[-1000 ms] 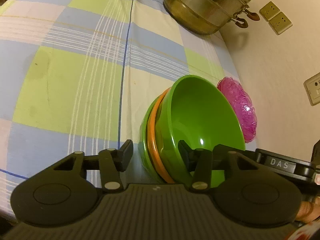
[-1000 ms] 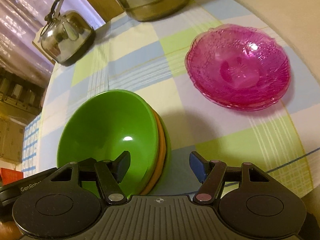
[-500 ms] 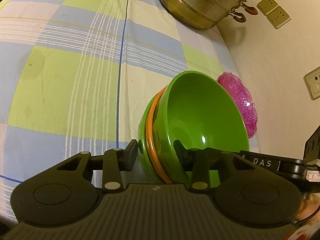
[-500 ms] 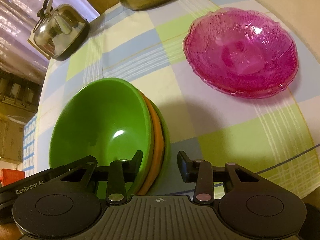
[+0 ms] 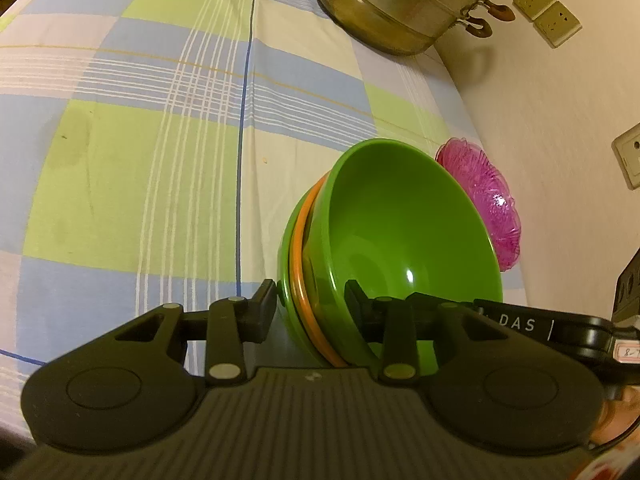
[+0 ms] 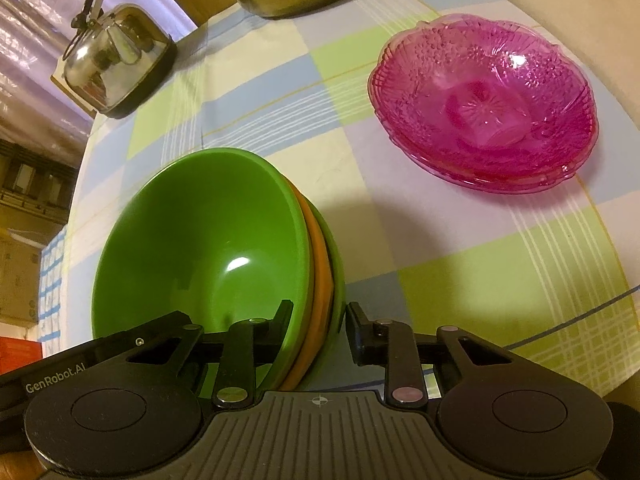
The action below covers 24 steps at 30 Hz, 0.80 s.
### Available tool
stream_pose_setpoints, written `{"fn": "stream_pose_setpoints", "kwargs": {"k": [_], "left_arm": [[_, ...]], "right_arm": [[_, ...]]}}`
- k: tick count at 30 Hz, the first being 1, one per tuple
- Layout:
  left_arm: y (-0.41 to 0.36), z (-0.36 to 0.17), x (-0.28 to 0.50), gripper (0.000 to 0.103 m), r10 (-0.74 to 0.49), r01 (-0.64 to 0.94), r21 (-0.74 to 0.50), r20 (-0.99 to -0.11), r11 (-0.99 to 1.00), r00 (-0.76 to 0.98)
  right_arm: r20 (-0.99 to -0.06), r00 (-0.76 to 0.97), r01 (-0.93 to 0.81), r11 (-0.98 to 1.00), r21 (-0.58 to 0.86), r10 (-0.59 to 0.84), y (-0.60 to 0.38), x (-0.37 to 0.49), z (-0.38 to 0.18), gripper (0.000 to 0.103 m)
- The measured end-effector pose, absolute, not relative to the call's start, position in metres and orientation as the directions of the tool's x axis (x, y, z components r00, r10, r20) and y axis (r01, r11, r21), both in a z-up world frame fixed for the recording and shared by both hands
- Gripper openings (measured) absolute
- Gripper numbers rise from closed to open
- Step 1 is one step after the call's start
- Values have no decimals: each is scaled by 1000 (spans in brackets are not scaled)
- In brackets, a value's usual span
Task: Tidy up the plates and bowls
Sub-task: 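Lift the bowl stack with both grippers and carry it toward the pink plates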
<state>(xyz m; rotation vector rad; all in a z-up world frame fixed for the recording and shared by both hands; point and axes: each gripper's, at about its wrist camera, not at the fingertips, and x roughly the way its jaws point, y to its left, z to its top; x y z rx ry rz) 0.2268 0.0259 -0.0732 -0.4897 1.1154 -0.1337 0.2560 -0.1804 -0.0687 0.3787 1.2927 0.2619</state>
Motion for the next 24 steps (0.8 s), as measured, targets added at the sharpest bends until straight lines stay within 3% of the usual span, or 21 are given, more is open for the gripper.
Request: {"fn": "stream_pose_setpoints", "kwargs": {"k": [24], "left_arm": [[-15,-45,222,32,-383,-34,-444,-808,895,448]], "right_arm": [[-870,324,84,905,418,372,-223,231,-39,28]]}}
